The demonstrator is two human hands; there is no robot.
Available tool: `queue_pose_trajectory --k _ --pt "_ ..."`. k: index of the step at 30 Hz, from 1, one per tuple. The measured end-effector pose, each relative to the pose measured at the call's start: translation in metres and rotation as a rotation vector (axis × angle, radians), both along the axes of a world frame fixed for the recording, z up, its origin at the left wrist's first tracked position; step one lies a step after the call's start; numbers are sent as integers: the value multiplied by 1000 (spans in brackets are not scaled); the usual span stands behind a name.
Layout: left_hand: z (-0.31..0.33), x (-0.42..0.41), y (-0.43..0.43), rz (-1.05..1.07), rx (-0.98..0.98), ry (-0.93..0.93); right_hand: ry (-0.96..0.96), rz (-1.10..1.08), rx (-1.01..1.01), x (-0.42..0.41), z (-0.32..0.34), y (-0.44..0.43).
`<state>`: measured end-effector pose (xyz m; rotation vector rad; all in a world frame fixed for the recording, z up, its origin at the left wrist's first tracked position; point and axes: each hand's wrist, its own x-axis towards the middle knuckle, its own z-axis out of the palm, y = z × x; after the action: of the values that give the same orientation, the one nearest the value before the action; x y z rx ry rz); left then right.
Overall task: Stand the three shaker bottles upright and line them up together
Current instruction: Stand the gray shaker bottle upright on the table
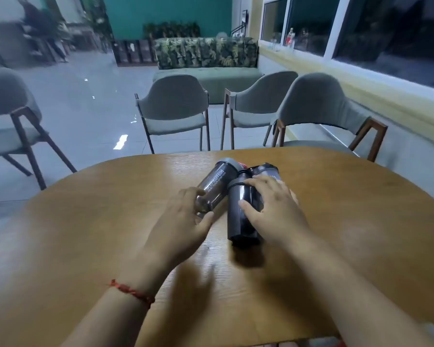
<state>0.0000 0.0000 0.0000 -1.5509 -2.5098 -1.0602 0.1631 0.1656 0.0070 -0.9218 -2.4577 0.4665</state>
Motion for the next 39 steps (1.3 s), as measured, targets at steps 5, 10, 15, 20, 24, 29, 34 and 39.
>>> queue_pose_trajectory --k 5,10,15,20,24,29,34,39 --pt "-5 -12 42 52 -58 8 -49 -95 19 -18 13 27" --pt "-15 -36 96 114 -180 98 -39 -273 100 -21 1 27" --pt "-38 -61 103 226 -144 173 8 -286 122 -31 -16 43" --pt "-47 -86 94 300 -65 64 90 -312 104 -34 -30 51" --pt "-55 -83 86 324 104 -25 139 -313 93 -37 -27 48" --pt "-56 -81 87 375 209 -134 94 -277 87 -40 -16 34" --pt "-58 -86 83 319 317 -249 36 -264 20 -37 -9 24" --pt "-64 -92 85 221 374 -340 98 -289 39 -31 -7 29"
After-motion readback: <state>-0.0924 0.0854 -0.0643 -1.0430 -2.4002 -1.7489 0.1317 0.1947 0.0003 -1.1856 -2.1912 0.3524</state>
